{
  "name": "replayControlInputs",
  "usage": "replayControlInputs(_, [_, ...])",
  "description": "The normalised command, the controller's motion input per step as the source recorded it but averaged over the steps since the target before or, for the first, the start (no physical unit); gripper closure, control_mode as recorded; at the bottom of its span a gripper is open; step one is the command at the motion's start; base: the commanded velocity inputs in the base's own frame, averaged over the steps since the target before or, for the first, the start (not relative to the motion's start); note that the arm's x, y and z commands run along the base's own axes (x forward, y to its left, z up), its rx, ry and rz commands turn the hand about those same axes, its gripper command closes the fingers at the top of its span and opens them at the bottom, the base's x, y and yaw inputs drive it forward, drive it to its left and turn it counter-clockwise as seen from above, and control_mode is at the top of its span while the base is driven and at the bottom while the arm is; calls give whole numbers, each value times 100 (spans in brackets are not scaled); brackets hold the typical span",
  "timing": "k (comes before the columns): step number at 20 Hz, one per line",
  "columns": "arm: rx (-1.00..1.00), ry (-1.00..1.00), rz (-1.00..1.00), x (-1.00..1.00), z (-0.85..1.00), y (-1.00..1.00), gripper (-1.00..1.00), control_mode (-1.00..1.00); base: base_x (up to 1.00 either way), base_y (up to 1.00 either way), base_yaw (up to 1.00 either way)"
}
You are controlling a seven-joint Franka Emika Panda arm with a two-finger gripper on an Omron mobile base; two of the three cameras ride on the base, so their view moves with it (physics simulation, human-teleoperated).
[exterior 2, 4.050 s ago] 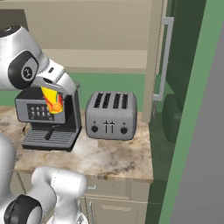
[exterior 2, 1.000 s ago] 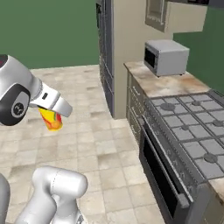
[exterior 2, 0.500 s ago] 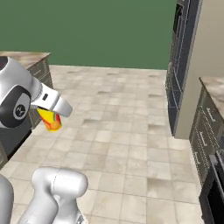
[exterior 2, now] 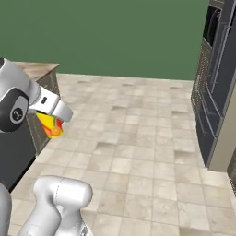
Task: Open the cabinet directly in front. Then move the liquor and the cup to the dining counter with the candle on it.
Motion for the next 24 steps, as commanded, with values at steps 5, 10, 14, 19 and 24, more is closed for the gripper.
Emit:
replayControlInputs(5, [0, 0, 0, 0, 0, 0, 100, 100, 100, 3, -13])
replayControlInputs(10, [0, 0, 0, 0, 0, 0, 100, 100, 100, 24, -18])
replayControlInputs(14, [0, 0, 0, 0, 0, 0, 100, 100, 100, 49, -12])
replayControlInputs(19, [0, 0, 0, 0, 0, 0, 100, 100, 100, 65, -11])
replayControlInputs(24, [0, 0, 0, 0, 0, 0, 100, 100, 100, 86, -3])
